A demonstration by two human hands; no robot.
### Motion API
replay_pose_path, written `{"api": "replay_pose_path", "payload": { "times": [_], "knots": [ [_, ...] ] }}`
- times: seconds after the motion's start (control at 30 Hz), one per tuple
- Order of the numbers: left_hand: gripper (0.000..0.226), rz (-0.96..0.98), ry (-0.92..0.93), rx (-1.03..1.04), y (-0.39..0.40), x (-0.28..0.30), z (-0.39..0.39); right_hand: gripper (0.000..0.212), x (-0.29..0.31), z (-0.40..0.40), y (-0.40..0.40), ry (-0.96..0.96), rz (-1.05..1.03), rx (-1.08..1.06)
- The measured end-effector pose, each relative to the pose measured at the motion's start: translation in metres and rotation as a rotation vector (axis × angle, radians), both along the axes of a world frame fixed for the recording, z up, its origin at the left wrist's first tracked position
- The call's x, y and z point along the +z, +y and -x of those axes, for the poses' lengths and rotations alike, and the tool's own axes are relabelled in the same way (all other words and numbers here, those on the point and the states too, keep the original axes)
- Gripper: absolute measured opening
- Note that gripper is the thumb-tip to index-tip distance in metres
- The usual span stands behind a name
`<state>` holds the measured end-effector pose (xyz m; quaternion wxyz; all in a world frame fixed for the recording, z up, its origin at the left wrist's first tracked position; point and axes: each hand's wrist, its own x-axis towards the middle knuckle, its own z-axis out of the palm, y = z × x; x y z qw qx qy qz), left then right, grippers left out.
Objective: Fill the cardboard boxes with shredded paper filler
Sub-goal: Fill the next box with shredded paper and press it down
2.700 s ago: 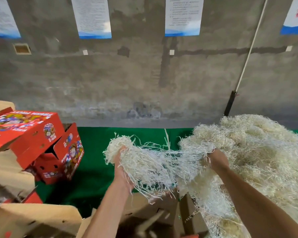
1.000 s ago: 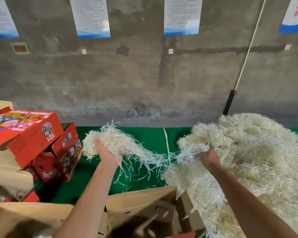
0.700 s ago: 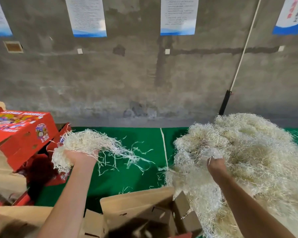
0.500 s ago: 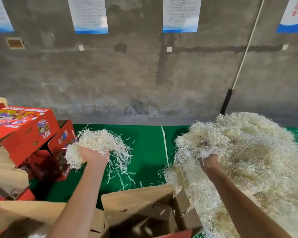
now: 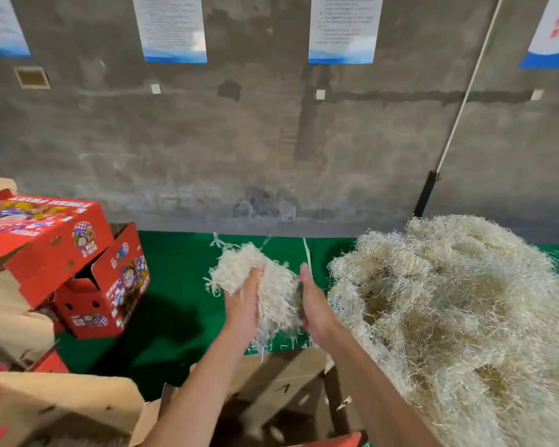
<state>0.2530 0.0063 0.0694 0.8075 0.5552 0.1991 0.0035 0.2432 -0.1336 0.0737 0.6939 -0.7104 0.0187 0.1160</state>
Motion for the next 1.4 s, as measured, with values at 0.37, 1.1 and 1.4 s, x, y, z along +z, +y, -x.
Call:
{"api": "replay_pose_path", "payload": {
  "times": [0.37,1.1,1.4],
  "knots": [
    [0.048,-0.322,-0.057,-0.315,0.028,-0.024,0.070,0.062,-0.019,0.036,0.026,-0.081,-0.133,-0.148],
    [0.080,-1.481,-0.024,-1.049,0.026,-0.107,0.204,0.087,-0.085,0.108,0.020,-0.062,0.060,-0.255],
    [0.098,-1.421,-0.095,-0.934,0.017,-0.154,0.204,0.083,-0.123,0.110,0.032,0.070,0.301,-0.158]
  ]
}}
